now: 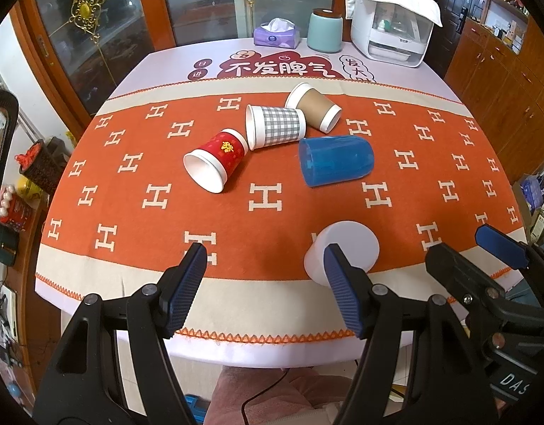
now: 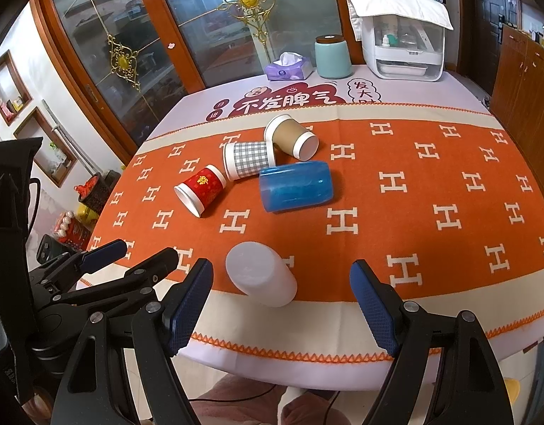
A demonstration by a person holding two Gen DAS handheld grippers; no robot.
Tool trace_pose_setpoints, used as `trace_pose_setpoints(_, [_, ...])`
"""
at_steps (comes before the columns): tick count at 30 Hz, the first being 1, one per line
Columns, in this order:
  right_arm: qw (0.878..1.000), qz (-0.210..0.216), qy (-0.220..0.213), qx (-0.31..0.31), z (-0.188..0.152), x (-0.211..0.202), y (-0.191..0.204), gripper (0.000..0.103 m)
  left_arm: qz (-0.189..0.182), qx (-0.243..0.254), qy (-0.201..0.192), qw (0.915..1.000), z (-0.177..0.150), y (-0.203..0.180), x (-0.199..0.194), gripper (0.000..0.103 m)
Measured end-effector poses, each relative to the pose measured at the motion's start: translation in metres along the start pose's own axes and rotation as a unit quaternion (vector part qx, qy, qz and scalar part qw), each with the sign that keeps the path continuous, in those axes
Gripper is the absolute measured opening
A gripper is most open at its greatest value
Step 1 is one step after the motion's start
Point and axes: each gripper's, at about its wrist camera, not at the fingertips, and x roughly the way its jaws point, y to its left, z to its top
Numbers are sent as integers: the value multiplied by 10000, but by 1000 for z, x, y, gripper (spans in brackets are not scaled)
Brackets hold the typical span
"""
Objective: Flip cup upside down
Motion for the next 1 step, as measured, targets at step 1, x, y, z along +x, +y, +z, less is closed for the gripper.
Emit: trace_pose_setpoints(1, [10000, 0, 1, 0, 0, 0, 0, 81, 0, -2, 4, 10000, 1, -1, -1, 66])
